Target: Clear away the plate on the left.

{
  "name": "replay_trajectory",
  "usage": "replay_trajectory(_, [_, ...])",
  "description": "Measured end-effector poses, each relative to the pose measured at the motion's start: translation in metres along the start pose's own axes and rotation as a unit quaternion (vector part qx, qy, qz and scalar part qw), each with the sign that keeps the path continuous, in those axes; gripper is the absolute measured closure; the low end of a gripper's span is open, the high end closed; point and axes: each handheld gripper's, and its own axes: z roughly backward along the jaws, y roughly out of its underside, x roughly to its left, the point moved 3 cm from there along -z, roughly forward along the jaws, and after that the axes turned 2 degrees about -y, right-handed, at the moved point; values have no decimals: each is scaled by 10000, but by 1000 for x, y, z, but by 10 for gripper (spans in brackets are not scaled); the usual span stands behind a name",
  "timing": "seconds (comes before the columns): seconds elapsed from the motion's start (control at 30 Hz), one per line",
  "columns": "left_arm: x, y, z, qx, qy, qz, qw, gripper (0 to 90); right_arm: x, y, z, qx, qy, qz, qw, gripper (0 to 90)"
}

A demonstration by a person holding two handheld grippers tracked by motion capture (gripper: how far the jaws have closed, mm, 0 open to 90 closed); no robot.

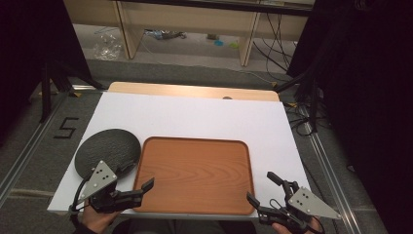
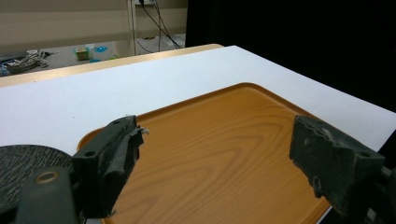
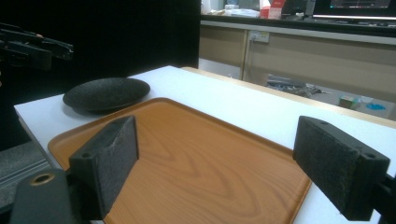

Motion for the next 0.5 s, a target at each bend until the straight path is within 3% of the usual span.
replay_trajectory(0.5, [3,0,0,33,-62,59,10000,156,0,0,-1,14,-9,15,10000,153])
